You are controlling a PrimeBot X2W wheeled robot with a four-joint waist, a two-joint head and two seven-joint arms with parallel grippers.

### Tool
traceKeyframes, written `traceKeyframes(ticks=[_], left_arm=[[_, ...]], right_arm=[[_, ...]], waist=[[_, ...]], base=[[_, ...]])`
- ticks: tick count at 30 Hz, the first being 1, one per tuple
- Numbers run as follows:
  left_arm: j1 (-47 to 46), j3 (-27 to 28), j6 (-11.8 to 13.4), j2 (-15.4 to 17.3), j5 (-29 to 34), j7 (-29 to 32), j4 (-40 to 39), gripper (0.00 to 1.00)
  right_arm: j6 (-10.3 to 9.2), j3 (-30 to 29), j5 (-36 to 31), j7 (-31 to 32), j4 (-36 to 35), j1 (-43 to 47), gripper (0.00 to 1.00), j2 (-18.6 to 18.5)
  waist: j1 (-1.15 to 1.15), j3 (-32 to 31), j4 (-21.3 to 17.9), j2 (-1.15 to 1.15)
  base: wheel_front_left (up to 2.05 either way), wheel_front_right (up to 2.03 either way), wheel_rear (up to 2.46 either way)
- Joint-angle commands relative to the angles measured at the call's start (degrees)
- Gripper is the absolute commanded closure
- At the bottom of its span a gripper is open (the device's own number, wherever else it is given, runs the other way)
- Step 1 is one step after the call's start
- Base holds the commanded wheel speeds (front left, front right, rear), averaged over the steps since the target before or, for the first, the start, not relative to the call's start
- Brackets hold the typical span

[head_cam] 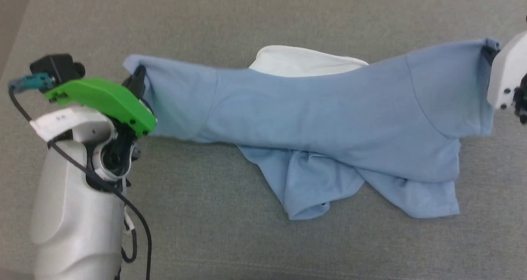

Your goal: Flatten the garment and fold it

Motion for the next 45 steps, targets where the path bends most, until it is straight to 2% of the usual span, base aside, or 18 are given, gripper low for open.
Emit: traceKeyframes(ticks=[1, 7, 13, 19, 24, 30, 35, 36, 38, 42, 44, 45], left_arm=[[-2.3, 0.1, -0.5, 0.2, -0.4, -0.4, 0.4, 1.00], [-10.1, 0.7, -1.4, 1.3, 0.1, -2.1, 2.0, 1.00], [-19.5, 0.5, -2.7, 3.3, 1.7, -4.0, 4.9, 1.00], [-27.7, 0.2, -3.3, 4.9, 3.4, -6.0, 8.5, 1.00], [-32.1, -2.1, -4.2, 6.7, 5.9, -5.5, 13.4, 1.00], [-37.6, -4.2, -4.0, 8.3, 8.4, -4.2, 19.1, 1.00], [-44.5, -5.8, -2.7, 9.7, 11.3, -3.3, 22.1, 1.00], [-49.2, -6.3, -1.2, 10.1, 13.2, -4.3, 22.1, 1.00], [-53.2, -5.9, 0.1, 10.0, 14.0, -6.2, 22.1, 1.00], [-60.2, -5.7, 1.3, 10.1, 16.0, -11.6, 22.6, 1.00], [-60.8, -5.5, 1.5, 10.0, 16.0, -12.4, 22.7, 1.00], [-63.3, -5.4, 1.6, 10.2, 16.7, -15.9, 23.8, 1.00]], right_arm=[[-0.08, -0.5, 1.8, -1.2, -0.6, -2.1, 1.00, 0.6], [-0.08, -0.7, 4.0, -2.8, -1.3, -6.8, 1.00, 0.4], [-0.08, 0.0, 3.6, -5.4, -1.5, -13.1, 1.00, -0.2], [-0.08, -1.5, 4.4, -7.7, -0.3, -19.9, 1.00, 1.5], [-0.08, -2.1, 4.2, -6.9, 1.4, -23.7, 1.00, 2.7], [-0.08, -3.1, 2.9, -4.8, 3.6, -28.1, 1.00, 4.2], [-0.08, -5.8, -0.5, -3.9, 5.7, -34.7, 1.00, 6.2], [-0.08, -10.3, -4.0, -5.4, 7.1, -40.2, 1.00, 8.8], [-0.08, -13.1, -7.9, -7.7, 7.8, -45.0, 1.00, 10.7], [-0.08, -17.8, -14.5, -13.7, 8.9, -52.9, 1.00, 14.3], [-0.08, -18.2, -15.2, -14.4, 9.0, -53.7, 1.00, 14.6], [-0.08, -20.3, -17.5, -17.5, 10.5, -57.1, 1.00, 16.3]], waist=[[-0.01, -6.8, -1.8, 0.00], [-0.01, -12.7, -3.5, 0.00], [-0.01, -15.9, -4.7, 0.00], [-0.01, -16.5, -5.2, 0.00], [-0.01, -15.2, -5.2, 0.00], [-0.01, -10.0, -5.3, 0.00], [-0.01, -2.2, -5.9, 0.00], [-0.01, 2.5, -6.2, 0.00], [-0.01, 5.7, -6.3, 0.00], [-0.01, 10.2, -6.4, 0.00], [-0.01, 10.6, -6.4, 0.00], [-0.01, 12.5, -6.4, 0.00]], base=[[0.00, 0.00, 0.00], [0.00, 0.00, 0.00], [0.00, 0.00, 0.00], [0.00, 0.00, 0.00], [0.00, 0.00, 0.00], [0.00, 0.00, 0.00], [0.00, 0.00, 0.00], [0.00, 0.00, 0.00], [0.00, 0.00, 0.00], [0.00, 0.00, 0.00], [0.00, 0.00, 0.00], [0.00, 0.00, 0.00]])
